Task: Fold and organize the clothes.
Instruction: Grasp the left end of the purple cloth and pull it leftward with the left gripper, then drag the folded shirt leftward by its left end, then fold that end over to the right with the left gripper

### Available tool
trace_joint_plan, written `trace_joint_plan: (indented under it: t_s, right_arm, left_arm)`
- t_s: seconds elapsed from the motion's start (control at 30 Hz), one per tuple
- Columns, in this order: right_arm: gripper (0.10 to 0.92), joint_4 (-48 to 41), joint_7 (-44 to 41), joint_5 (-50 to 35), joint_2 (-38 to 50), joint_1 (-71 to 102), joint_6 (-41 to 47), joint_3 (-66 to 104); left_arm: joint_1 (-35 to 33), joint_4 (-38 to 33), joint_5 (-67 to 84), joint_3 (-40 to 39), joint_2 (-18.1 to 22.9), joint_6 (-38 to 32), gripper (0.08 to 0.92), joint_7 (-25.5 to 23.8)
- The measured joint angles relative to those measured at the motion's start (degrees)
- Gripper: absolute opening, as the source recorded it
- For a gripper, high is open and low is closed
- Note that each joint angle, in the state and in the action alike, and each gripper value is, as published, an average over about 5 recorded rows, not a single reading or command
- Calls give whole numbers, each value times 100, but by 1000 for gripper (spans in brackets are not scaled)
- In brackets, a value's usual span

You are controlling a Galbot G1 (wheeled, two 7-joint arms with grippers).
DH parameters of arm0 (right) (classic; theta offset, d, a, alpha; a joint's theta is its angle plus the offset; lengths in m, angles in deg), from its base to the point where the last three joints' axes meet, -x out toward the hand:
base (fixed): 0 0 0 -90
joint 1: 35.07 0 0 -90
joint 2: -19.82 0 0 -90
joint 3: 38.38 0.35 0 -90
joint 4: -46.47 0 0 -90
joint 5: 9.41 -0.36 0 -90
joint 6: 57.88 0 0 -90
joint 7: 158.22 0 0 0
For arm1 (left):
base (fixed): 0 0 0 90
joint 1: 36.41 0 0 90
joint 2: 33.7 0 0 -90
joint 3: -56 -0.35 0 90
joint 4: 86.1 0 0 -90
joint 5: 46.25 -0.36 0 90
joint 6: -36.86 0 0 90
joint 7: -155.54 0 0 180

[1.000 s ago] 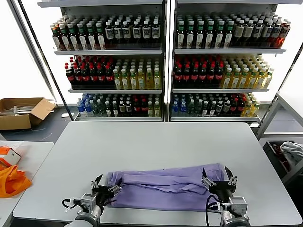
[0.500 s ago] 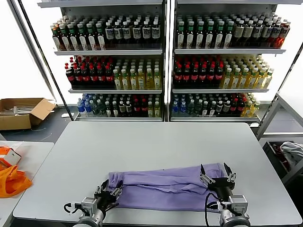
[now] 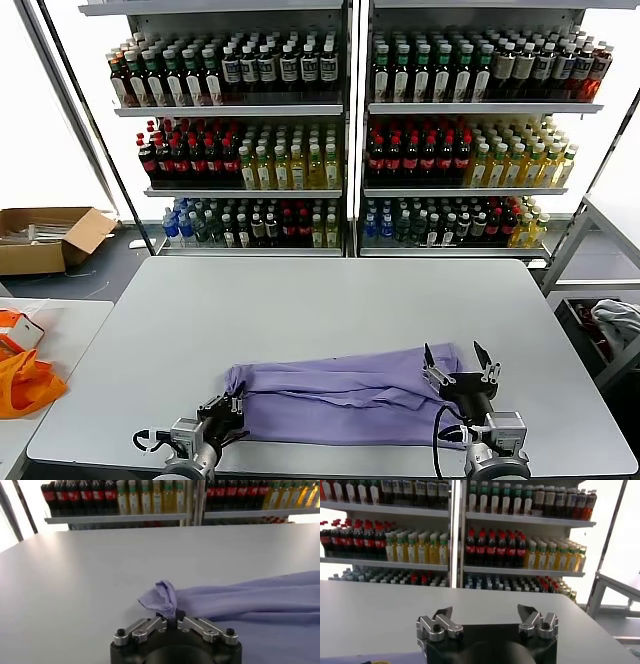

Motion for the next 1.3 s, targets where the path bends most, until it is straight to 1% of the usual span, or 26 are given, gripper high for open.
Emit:
trace_joint_plan:
  t_s: [0.07,0.27,0.4,0.63,0.7,0.8,0.87,0.97,1.1,1.3]
  right_arm:
    - [823,0,-2,-6,-3,-12,0,-3]
    - [823,-41,-9,-26,-20,-83,0,-27]
    - [823,-66,-11,-52,-9,-137,1,-46]
    - [823,-123,-12,-103,-9,-228,2,-53]
    - [823,-133,-23,-105,-20,-251,1,-60]
    - [823,-130,-46,-105,-25,-262,-1,-57]
    - [823,-117,-57,-105,-24,-254,-1,-48]
    - [823,-83,-65,-98,-37,-222,-7,-43]
    - [823,-22,-76,-64,-86,-159,-12,-74]
    - [823,51,-88,-11,-166,-73,-17,-96]
  left_arm:
    - [32,-27,20,96,-42,-7,99,-14]
    - [193,-32,226,679,-330,-9,98,14]
    - [337,60,408,1272,-672,-23,98,-7]
    - [551,339,682,2382,-1455,-14,98,-59]
    - [550,352,707,2593,-1630,-17,98,-93]
    - [505,276,669,2742,-1777,-15,98,-138]
    - [455,172,599,2731,-1800,0,98,-157]
    - [398,1,481,2545,-1726,43,98,-166]
    - [404,-135,371,2079,-1520,124,98,-136]
    - [539,-155,269,1275,-1129,268,98,-45]
